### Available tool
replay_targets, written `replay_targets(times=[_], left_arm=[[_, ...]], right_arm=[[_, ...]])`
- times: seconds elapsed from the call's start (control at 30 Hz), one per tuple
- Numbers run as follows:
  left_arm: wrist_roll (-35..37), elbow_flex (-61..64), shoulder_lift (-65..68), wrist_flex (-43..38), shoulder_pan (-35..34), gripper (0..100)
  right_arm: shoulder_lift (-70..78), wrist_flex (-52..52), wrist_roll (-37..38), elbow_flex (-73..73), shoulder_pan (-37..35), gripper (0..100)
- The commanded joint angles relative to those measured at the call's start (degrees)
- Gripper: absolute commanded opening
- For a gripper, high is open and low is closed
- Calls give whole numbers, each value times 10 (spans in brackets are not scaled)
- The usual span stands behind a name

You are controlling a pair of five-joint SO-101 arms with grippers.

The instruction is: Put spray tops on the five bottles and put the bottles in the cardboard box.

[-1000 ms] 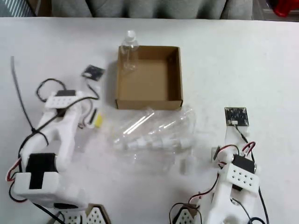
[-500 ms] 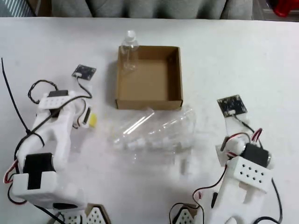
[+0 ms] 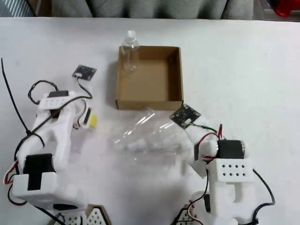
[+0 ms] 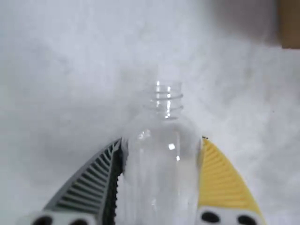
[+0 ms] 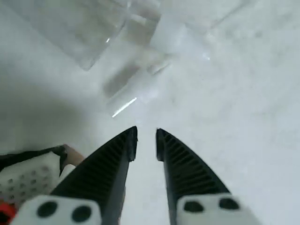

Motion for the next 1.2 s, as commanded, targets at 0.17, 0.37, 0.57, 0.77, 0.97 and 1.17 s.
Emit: replay_targets(times=[0.17, 0.37, 0.57, 0.77, 0.97, 1.17], left_arm=[[2, -21, -24, 2, -9, 20], [2, -21, -24, 2, -9, 20], [2, -21, -24, 2, -9, 20], [2, -21, -24, 2, -10, 20], [2, -21, -24, 2, -10, 20], [1, -21, -24, 2, -11, 20]], right_arm=[[-3, -86, -185, 60, -28, 322], [-3, -100, -236, 70, -95, 320], [-3, -109, -242, 71, -108, 222], [43, -138, -242, 91, -106, 212], [186, -185, -242, 77, -108, 212], [296, -285, -241, 75, -95, 184]])
